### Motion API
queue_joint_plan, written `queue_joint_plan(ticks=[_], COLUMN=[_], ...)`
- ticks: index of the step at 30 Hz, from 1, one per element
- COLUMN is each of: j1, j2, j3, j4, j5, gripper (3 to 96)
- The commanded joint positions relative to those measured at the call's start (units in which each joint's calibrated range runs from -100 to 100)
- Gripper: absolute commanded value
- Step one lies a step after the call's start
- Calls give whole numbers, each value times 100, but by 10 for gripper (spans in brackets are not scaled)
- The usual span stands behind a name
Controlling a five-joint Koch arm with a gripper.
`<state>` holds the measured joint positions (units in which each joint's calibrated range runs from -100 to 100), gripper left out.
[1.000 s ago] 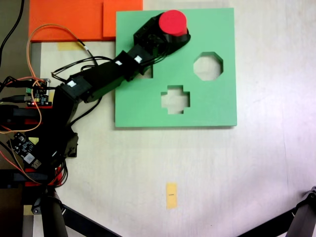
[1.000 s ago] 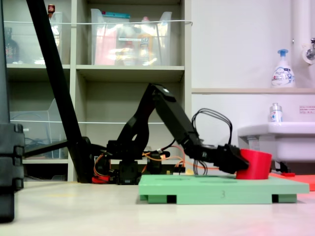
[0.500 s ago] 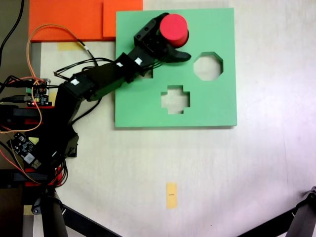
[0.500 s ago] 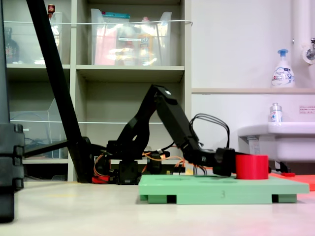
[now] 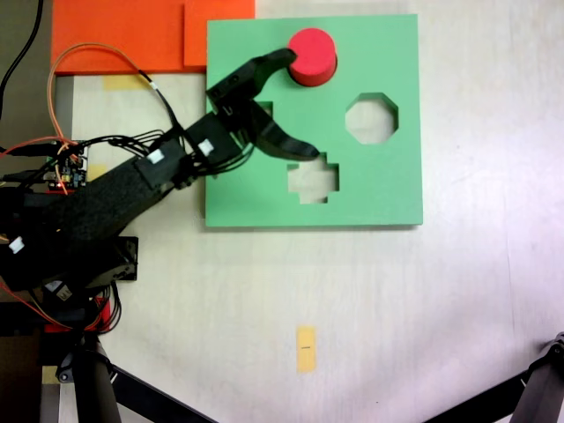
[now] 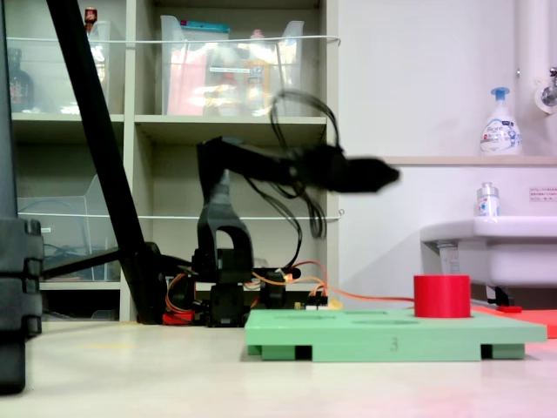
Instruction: Put the cylinder block into the corresponding hole
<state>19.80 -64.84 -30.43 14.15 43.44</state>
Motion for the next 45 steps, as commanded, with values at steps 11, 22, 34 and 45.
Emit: queue_joint_plan(ticks=[11,22,34,45], j1=[-1973,-1758,-1578,-1563], j2=[-3167,-3516,-3516,-3516], j3=[12,-6150,-6957,-6957], j4=[-3133,-745,-1371,-1294], j5=[-3077,-4137,-4435,-4435], gripper=[440,473,494,493])
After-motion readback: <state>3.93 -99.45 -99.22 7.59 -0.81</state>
